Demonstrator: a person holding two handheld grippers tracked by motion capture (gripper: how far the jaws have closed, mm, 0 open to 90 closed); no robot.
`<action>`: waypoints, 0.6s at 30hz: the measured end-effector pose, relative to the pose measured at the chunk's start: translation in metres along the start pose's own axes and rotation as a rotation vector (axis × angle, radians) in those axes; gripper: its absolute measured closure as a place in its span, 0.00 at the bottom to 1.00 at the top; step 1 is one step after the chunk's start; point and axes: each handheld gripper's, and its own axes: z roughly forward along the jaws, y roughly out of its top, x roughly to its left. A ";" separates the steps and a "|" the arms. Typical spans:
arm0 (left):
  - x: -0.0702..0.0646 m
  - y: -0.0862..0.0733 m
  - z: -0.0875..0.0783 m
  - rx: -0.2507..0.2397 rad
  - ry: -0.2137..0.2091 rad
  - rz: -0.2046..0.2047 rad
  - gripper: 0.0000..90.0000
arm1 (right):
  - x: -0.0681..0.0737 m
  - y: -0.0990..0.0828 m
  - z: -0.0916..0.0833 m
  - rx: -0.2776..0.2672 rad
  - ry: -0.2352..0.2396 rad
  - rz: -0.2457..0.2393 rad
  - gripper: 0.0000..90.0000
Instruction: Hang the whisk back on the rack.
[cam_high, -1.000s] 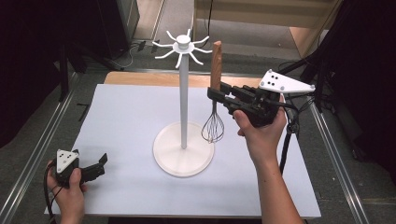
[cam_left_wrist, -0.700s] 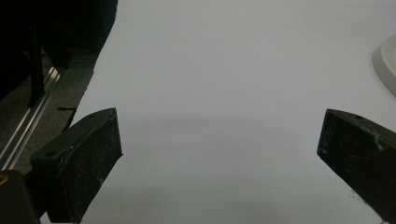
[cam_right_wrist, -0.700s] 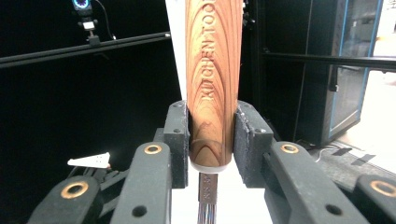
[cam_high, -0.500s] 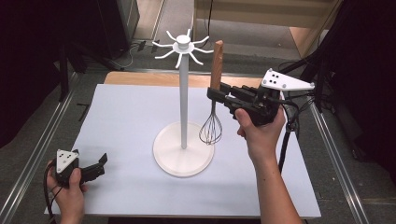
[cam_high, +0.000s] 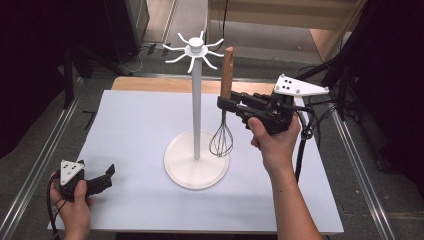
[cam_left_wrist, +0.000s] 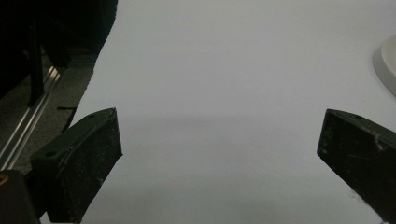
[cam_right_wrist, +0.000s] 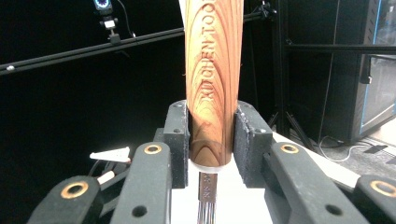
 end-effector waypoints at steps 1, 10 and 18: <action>0.000 0.000 0.000 0.000 0.000 -0.001 0.00 | 0.000 0.000 0.000 0.000 0.000 0.000 0.79; 0.000 0.000 0.000 0.000 0.000 -0.002 0.00 | -0.007 0.002 0.002 -0.002 0.071 0.038 0.79; 0.000 0.000 0.000 0.000 -0.001 -0.001 0.00 | -0.011 0.003 0.005 0.012 0.121 0.061 0.79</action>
